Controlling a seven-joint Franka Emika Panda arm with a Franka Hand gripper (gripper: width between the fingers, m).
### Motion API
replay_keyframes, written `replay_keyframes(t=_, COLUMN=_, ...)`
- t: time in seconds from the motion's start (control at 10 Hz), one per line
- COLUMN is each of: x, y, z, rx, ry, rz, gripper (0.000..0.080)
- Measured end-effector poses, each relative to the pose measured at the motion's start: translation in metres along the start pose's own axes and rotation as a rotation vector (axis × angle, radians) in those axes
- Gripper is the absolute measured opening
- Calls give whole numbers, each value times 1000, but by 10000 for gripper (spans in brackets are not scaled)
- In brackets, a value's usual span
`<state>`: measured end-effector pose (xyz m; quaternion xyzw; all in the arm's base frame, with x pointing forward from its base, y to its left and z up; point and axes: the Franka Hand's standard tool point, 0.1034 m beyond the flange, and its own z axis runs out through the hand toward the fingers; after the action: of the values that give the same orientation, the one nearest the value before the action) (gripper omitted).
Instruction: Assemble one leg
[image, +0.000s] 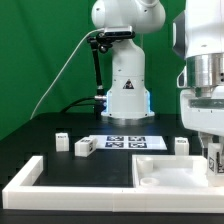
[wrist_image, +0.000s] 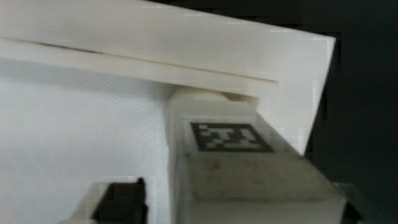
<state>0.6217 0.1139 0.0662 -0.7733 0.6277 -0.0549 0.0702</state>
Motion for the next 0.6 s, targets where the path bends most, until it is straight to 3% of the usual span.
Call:
replay_keyframes(t=0.1, x=0, y=-1, z=-1, rx=-4, ry=2, rz=-125, gripper=552)
replay_keyframes(t=0.2, x=-2, y=-2, z=-2, rx=-13, ry=-3, rz=-257, gripper=628)
replay_keyframes(t=0.6, x=1, y=-7, z=-4, rx=-12, ry=2, rz=-744, gripper=648)
